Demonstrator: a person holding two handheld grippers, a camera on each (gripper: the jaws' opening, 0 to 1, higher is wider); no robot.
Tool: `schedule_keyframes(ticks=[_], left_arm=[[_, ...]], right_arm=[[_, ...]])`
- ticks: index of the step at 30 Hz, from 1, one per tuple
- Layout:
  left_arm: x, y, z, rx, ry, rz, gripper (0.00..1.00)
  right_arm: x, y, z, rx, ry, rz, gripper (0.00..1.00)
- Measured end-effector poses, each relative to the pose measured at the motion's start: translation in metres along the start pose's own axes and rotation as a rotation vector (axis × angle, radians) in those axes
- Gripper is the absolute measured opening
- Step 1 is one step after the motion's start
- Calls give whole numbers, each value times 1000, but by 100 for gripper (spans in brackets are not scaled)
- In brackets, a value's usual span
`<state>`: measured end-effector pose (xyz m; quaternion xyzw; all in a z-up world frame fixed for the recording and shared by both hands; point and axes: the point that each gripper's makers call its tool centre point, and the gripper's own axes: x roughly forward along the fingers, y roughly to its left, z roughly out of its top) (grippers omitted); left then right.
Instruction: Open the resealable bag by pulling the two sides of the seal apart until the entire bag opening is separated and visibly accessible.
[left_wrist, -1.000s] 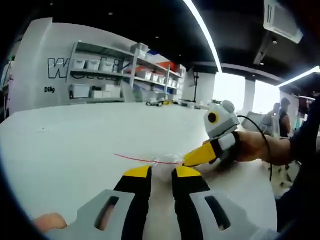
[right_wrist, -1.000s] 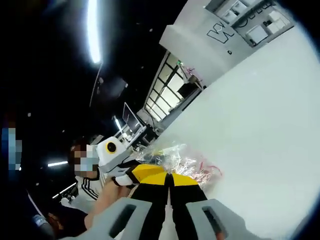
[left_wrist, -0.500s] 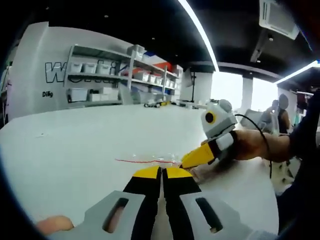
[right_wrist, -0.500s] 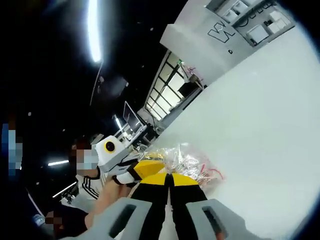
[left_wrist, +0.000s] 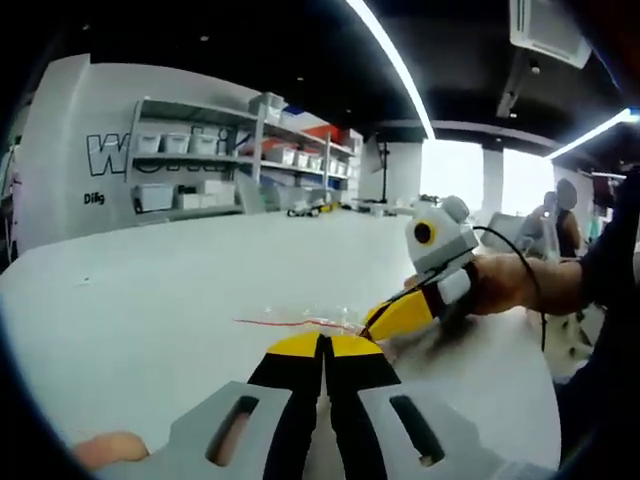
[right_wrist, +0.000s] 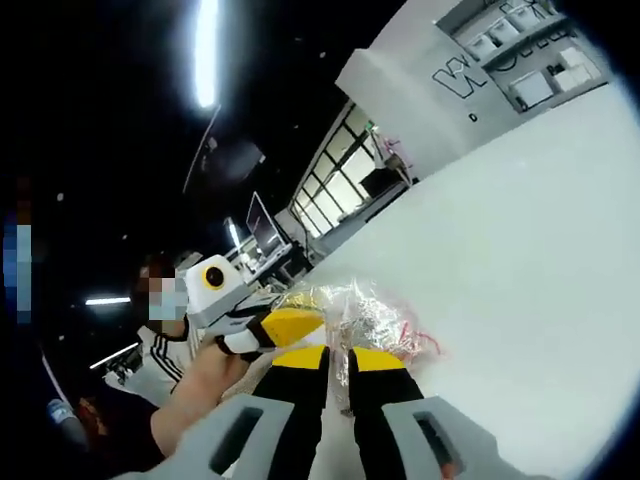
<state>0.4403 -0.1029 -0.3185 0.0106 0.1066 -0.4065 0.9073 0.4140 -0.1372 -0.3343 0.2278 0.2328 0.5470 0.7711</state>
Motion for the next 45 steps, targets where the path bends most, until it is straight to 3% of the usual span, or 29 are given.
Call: schedule_keyframes(ticks=[21, 33, 45], left_arm=[[-1, -5, 5, 95, 2, 1, 1], [-1, -12, 8, 131, 13, 3, 1], [0, -17, 10, 160, 26, 4, 1]], right_arm=[[-12, -5, -1, -68, 30, -55, 5], [-14, 17, 18, -168, 38, -57, 5], [-12, 28, 29, -204, 44, -43, 5]])
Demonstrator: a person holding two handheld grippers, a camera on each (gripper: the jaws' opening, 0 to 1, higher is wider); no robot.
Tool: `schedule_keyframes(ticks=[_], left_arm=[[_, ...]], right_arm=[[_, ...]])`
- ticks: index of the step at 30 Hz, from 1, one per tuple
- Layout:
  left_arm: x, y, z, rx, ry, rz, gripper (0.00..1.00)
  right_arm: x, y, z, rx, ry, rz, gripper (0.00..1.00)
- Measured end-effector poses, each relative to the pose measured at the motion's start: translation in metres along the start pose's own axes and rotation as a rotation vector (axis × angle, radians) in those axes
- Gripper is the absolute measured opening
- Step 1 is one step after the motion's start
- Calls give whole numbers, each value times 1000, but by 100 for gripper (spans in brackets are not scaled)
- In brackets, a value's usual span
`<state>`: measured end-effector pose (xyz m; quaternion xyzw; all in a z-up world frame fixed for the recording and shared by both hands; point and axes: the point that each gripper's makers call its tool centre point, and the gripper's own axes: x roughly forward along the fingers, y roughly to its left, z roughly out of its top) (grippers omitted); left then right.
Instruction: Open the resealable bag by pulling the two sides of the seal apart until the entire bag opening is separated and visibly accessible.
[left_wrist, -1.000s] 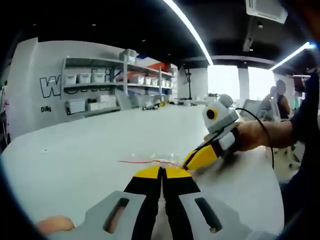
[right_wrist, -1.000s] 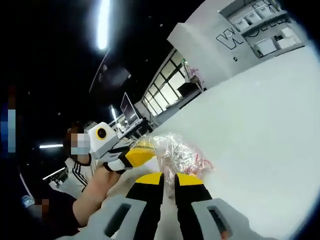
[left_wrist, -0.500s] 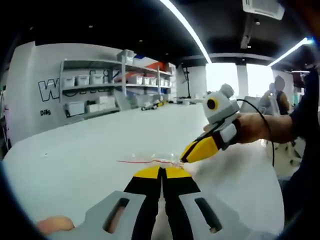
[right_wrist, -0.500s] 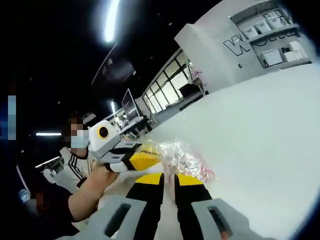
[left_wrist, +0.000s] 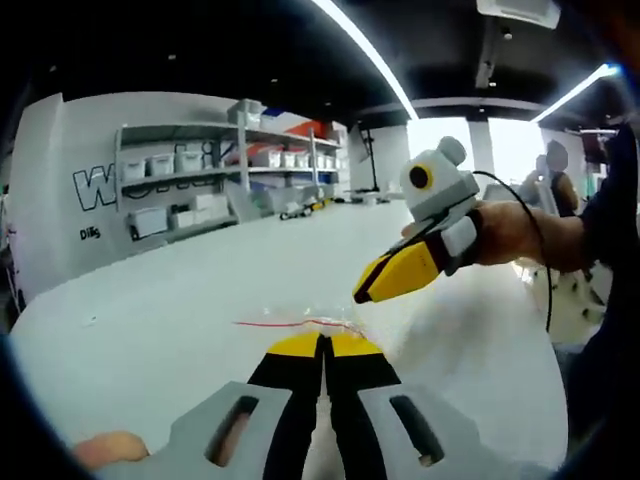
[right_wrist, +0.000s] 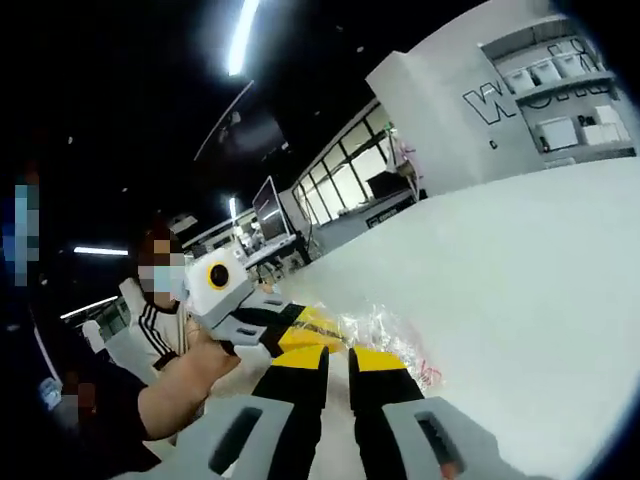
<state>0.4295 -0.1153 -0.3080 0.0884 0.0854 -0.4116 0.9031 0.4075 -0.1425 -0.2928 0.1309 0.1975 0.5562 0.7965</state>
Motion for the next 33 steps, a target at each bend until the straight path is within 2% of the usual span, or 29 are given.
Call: schedule_keyframes(ticks=[9, 17, 33], left_arm=[[1, -3, 2, 36, 17, 6, 1], [2, -7, 4, 95, 41, 19, 1], [5, -18, 10, 221, 89, 41, 1]], right_arm=[[0, 8, 7, -23, 0, 5, 5], [2, 12, 10, -75, 29, -9, 10], [5, 23, 19, -115, 58, -8, 11]])
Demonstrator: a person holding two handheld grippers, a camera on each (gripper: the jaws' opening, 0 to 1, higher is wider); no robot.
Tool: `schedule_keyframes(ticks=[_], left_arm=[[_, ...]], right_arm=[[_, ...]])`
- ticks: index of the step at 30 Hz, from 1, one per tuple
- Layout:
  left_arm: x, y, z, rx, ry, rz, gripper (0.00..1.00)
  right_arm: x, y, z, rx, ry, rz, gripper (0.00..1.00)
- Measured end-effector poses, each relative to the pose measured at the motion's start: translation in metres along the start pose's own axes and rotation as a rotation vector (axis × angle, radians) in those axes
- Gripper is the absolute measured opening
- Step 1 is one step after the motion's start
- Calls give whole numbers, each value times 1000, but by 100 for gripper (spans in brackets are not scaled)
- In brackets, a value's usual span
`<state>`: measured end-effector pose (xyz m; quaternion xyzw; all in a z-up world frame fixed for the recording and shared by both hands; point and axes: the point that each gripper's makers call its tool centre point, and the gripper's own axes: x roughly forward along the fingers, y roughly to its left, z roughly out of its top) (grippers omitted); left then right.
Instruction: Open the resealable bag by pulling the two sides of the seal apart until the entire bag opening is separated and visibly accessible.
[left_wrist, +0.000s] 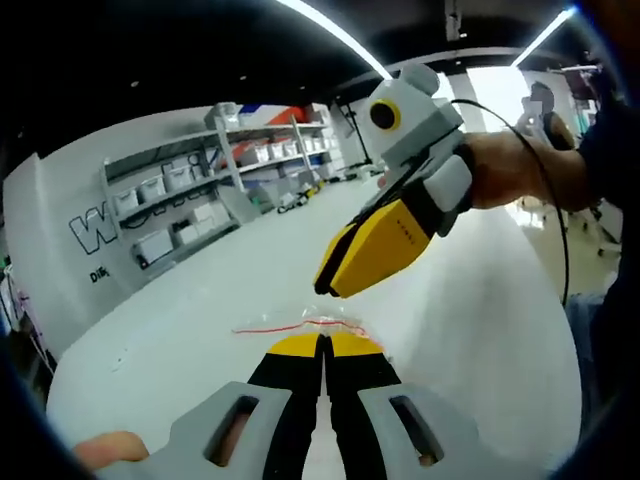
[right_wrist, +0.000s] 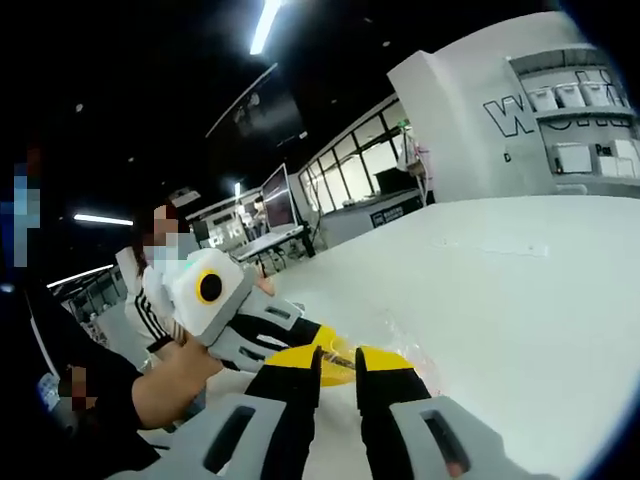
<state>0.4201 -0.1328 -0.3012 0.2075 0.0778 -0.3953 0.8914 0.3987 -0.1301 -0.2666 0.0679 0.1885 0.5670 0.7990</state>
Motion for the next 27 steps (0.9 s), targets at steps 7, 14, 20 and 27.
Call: schedule_keyframes(ticks=[7, 14, 20, 27], left_arm=[[-1, -3, 2, 55, 20, 14, 1], [-1, -6, 5, 96, 31, 19, 1], [0, -8, 7, 128, 35, 22, 1], [1, -12, 9, 178, 42, 27, 1]], right_arm=[[1, -1, 2, -12, 11, -7, 12], [0, 0, 3, -17, 13, -9, 12], [-1, 0, 4, -18, 11, -14, 12], [-1, -2, 4, -16, 14, -20, 12]])
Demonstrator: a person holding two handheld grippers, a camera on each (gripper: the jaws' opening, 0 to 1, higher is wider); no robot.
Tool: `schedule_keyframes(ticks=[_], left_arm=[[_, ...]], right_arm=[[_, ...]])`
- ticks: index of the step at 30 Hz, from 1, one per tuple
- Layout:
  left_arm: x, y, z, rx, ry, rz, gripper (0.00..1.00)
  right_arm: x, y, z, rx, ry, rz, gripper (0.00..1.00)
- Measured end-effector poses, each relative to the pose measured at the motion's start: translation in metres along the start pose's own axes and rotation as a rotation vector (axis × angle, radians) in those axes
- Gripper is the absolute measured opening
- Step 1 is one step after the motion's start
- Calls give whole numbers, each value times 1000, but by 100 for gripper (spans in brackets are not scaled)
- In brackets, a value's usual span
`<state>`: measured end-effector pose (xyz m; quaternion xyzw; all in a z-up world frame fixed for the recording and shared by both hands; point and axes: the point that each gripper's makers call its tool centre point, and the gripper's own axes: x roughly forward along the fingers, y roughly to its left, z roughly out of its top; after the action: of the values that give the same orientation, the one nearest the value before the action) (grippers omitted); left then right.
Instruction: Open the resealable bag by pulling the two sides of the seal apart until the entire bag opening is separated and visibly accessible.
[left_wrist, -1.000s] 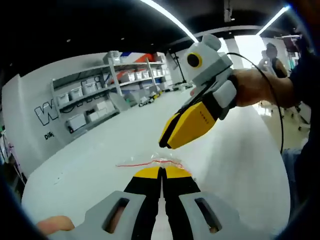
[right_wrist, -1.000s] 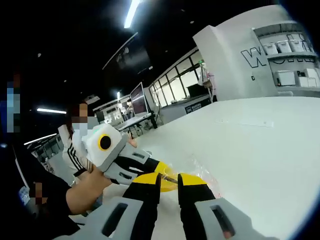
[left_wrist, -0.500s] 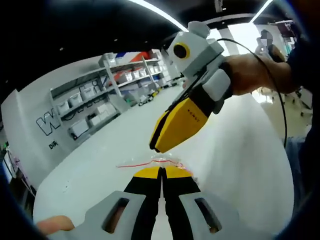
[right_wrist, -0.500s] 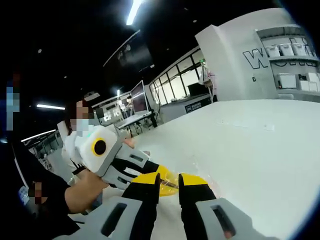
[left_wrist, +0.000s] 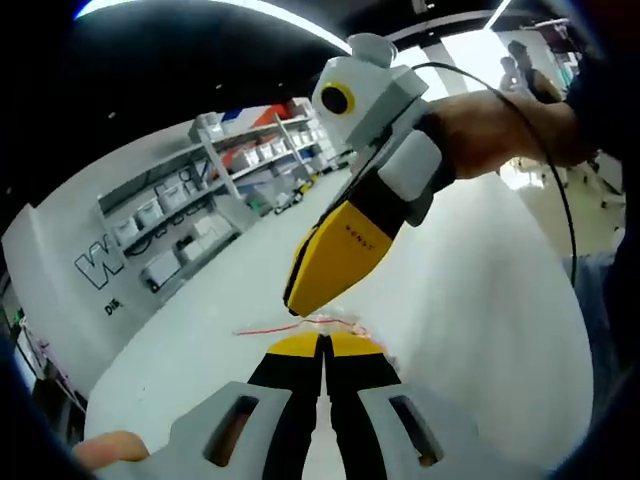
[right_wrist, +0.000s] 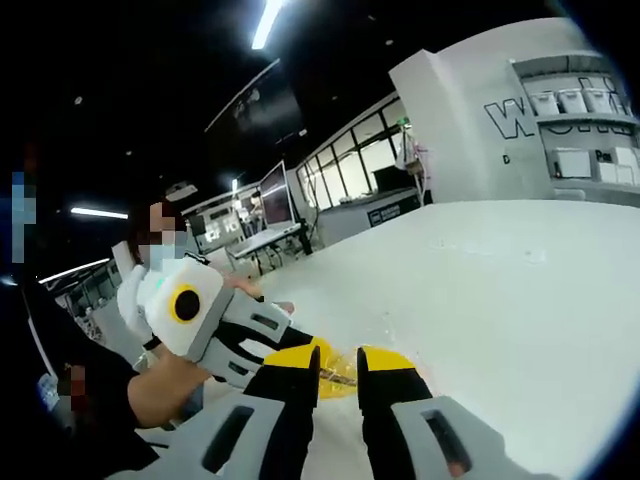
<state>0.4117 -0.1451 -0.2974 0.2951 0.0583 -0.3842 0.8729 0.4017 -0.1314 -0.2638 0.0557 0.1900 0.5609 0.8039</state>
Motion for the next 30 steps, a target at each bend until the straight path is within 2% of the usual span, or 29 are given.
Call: schedule_keyframes(ticks=[13, 21, 30], left_arm=[[5, -9, 8, 106, 31, 7, 1], [6, -11, 11, 131, 35, 3, 1], [6, -12, 12, 137, 36, 1, 1]], right_arm=[[-7, -6, 0, -8, 10, -32, 11], [-11, -10, -3, 10, 11, -47, 9], [-14, -14, -6, 46, 5, -42, 0]])
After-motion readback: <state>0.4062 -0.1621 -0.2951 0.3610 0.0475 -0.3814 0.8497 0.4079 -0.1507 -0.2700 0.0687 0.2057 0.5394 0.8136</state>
